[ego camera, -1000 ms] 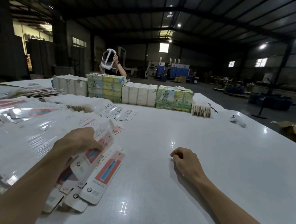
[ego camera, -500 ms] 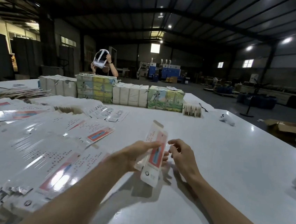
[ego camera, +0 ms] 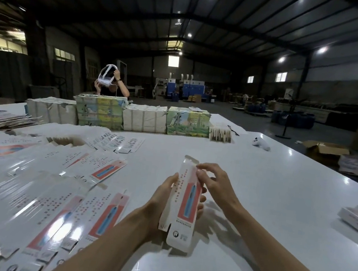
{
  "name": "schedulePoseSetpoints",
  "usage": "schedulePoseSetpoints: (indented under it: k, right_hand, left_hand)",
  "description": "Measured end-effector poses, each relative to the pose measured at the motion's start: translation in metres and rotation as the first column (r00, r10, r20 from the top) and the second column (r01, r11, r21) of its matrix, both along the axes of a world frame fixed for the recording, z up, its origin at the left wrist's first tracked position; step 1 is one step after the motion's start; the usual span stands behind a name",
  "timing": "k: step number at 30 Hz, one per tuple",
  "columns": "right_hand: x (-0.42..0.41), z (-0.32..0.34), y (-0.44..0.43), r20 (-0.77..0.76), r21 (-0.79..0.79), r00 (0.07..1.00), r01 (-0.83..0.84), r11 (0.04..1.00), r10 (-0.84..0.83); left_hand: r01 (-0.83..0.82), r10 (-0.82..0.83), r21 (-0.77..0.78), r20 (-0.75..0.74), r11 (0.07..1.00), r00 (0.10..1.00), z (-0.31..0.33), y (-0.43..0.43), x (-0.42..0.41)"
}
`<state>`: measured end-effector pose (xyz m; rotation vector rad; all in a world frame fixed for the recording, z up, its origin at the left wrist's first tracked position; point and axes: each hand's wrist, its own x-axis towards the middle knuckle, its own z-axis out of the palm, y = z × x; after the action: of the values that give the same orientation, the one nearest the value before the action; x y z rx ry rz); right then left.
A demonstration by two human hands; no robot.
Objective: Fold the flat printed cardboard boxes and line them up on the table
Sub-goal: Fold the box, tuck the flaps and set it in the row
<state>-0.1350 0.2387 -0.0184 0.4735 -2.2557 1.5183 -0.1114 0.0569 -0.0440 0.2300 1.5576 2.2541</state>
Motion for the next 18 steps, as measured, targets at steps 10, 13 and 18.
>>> schedulePoseSetpoints:
  k: [10, 13, 18]
  right_hand:
    - [0.004, 0.008, 0.002, 0.168, -0.599, 0.823, -0.352, 0.719, 0.543]
    - [0.002, -0.001, -0.011, 0.176, -0.625, 0.876, -0.253, 0.739, 0.449]
    - [0.001, -0.010, -0.017, 0.149, -0.479, 0.917, -0.261, 0.838, 0.371]
  left_hand:
    - [0.022, -0.012, -0.077, 0.135, 0.997, 0.991, 0.016, 0.014, 0.010]
    - [-0.057, 0.049, 0.037, 0.187, 0.998, 0.981, 0.016, 0.009, -0.006]
    - [-0.056, 0.042, 0.107, 0.133, 0.993, 0.990, 0.011, 0.009, -0.008]
